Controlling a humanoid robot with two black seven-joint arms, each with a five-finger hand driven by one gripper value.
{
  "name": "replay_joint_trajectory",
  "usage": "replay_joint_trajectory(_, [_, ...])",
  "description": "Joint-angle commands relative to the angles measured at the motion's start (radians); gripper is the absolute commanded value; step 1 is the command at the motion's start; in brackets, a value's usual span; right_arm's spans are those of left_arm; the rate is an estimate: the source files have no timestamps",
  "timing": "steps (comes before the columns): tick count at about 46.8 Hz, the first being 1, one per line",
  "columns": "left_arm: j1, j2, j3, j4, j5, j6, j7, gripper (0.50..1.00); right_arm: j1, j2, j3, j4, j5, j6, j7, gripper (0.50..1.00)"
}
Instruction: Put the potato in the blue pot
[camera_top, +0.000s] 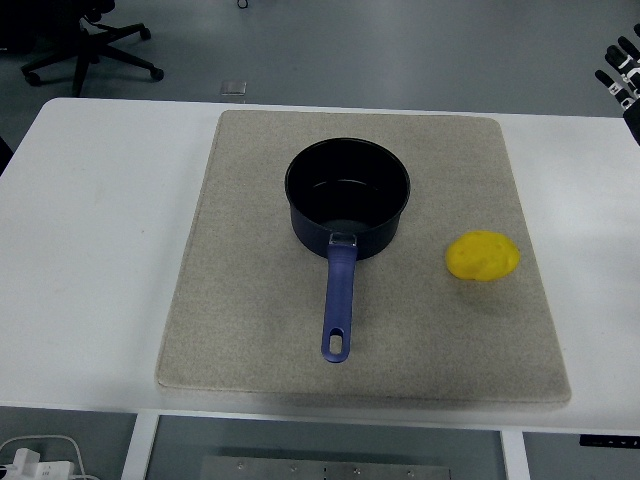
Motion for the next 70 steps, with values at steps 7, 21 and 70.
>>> replay_joint_trajectory(7, [-0.001,0.0,0.0,0.0,0.0,0.0,0.0,0.994,0.002,-0.061,-0.015,0.091,-0.174,-0.061,0.017,0.934])
replay_joint_trajectory(21, [0.001,0.0,0.0,0.0,0.0,0.0,0.0,0.994,0.004,-0.149,-0.134,0.156,-0.356,-0.081,0.017,0.934])
replay_joint_trajectory(70, [0.001,0.0,0.0,0.0,0.0,0.0,0.0,0.994,0.005,-0.345,-0.281,0.338,-1.136,-0.071,0.126,0.934])
